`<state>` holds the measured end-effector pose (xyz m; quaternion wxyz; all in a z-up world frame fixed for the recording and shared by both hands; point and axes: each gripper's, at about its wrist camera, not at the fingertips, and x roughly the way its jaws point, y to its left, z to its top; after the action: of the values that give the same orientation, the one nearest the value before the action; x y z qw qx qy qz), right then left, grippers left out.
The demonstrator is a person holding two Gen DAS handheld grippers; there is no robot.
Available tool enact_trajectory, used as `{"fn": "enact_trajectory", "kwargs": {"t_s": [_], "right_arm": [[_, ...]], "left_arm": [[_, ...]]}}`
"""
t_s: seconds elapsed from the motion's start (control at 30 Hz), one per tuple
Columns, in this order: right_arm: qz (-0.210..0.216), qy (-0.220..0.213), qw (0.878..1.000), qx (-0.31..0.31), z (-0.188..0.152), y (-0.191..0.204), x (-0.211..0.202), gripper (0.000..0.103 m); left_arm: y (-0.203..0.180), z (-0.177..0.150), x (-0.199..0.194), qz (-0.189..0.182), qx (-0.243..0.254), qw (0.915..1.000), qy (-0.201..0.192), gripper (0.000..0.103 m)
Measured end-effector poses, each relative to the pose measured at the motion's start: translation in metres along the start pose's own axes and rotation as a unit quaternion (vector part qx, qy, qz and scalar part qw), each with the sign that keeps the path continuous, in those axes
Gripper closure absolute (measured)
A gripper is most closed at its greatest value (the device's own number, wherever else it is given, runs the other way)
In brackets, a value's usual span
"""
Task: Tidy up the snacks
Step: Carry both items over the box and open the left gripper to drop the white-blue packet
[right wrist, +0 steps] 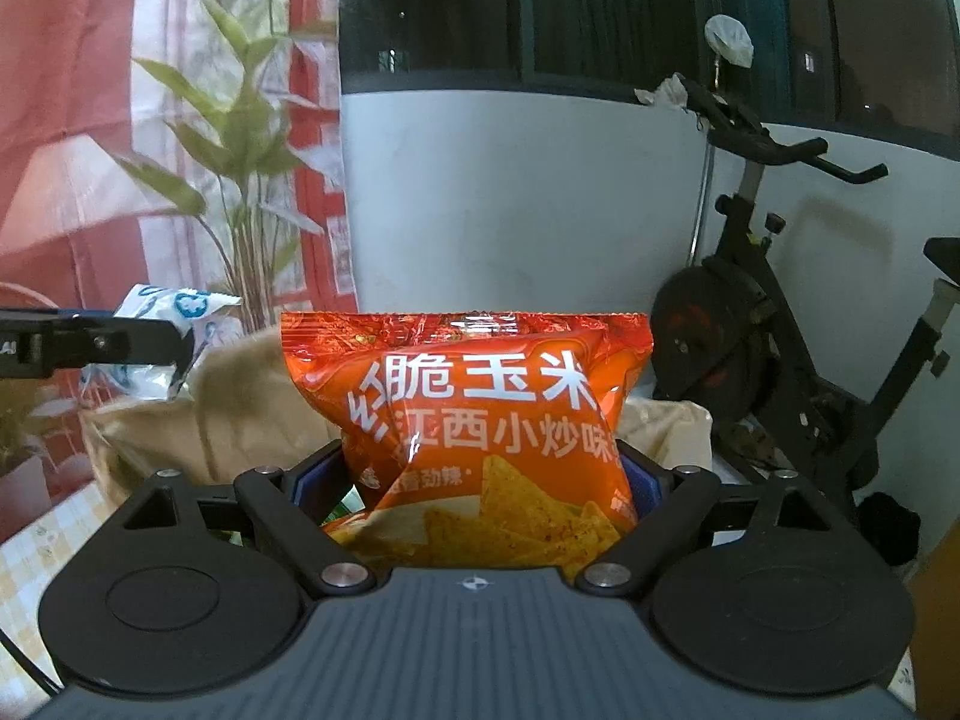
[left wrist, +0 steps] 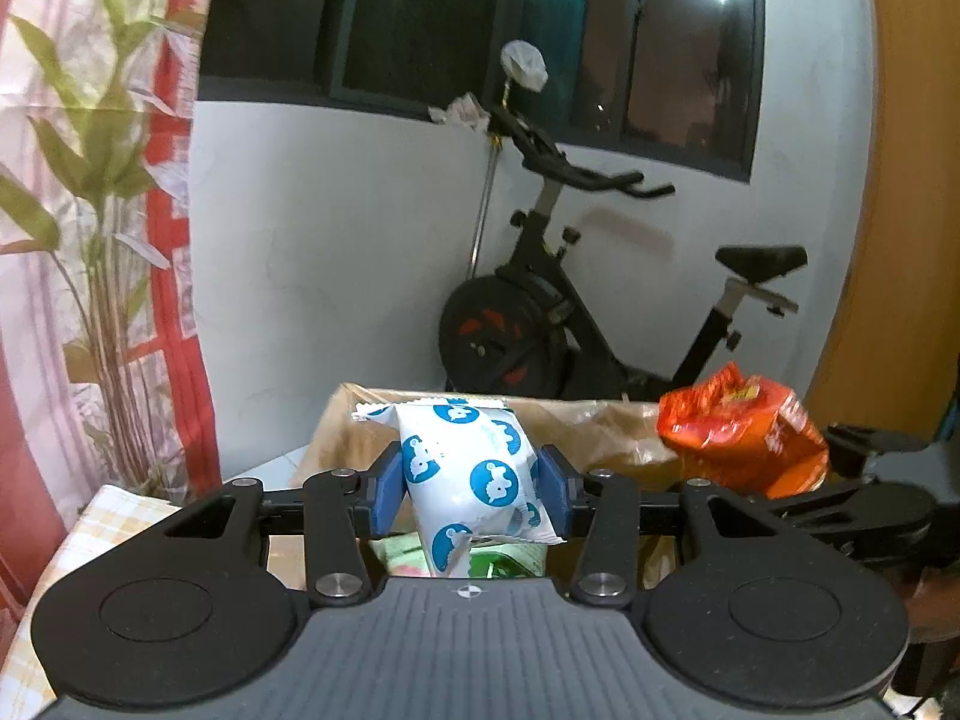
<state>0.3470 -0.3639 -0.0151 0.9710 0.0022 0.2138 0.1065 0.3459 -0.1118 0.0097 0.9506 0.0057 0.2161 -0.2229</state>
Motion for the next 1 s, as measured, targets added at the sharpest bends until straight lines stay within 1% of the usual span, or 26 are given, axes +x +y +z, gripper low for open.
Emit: {"fn": "enact_trajectory", "kwargs": {"t_s": [0.1, 0.17, 0.2, 0.23, 0.3, 0.63, 1.0], "right_arm": [[0.007, 0.003, 1.0, 0.012, -0.001, -0.005, -0.005, 0.011], [-0.005, 0.013, 1.0, 0.009, 0.0, -0.006, -0.007, 0.011], [-0.01, 0.019, 1.0, 0.006, 0.0, -0.005, -0.006, 0.01], [-0.012, 0.023, 1.0, 0.004, 0.0, -0.005, -0.007, 0.009], [-0.013, 0.027, 1.0, 0.001, -0.001, -0.005, -0.009, 0.008], [-0.032, 0.04, 0.999, -0.001, -0.012, -0.004, -0.029, 0.005], [-0.035, 0.026, 0.999, 0.019, -0.027, 0.004, -0.059, 0.003]], "left_arm": [[-0.002, -0.002, 0.011, -0.002, 0.007, 0.9999, 0.013, 0.052], [-0.001, -0.002, 0.013, -0.004, 0.006, 0.9998, 0.016, 0.043], [-0.001, -0.002, 0.013, -0.006, 0.006, 0.9999, 0.014, 0.036], [-0.001, -0.002, 0.011, -0.006, 0.006, 0.9999, 0.011, 0.032], [-0.002, -0.002, 0.009, -0.005, 0.007, 0.9999, 0.009, 0.031], [0.009, -0.009, -0.013, -0.001, -0.007, 0.9998, 0.017, 0.03], [0.03, -0.026, -0.051, 0.013, -0.027, 0.9994, 0.02, 0.03]]}}
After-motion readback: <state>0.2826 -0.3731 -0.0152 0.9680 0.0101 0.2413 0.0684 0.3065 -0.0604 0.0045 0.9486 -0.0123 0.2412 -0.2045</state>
